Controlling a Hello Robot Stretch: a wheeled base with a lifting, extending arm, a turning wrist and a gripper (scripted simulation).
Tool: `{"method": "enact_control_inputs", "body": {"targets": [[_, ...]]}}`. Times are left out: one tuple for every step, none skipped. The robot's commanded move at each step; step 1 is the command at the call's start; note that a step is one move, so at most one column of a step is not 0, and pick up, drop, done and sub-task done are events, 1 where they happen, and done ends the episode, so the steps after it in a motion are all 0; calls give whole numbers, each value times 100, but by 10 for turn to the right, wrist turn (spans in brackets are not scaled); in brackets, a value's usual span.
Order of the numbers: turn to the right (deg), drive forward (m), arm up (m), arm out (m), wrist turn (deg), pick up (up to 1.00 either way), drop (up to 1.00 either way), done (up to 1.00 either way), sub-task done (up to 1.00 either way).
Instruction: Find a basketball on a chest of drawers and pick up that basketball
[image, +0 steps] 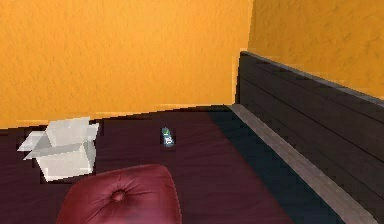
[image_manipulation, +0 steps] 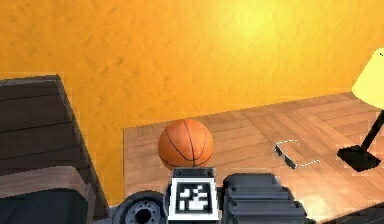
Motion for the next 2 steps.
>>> {"method": "enact_control_inputs", "body": {"targets": [[0,0,0,26,0,0,0,0,0],[0,0,0,0,450,0,0,0,0]]}}
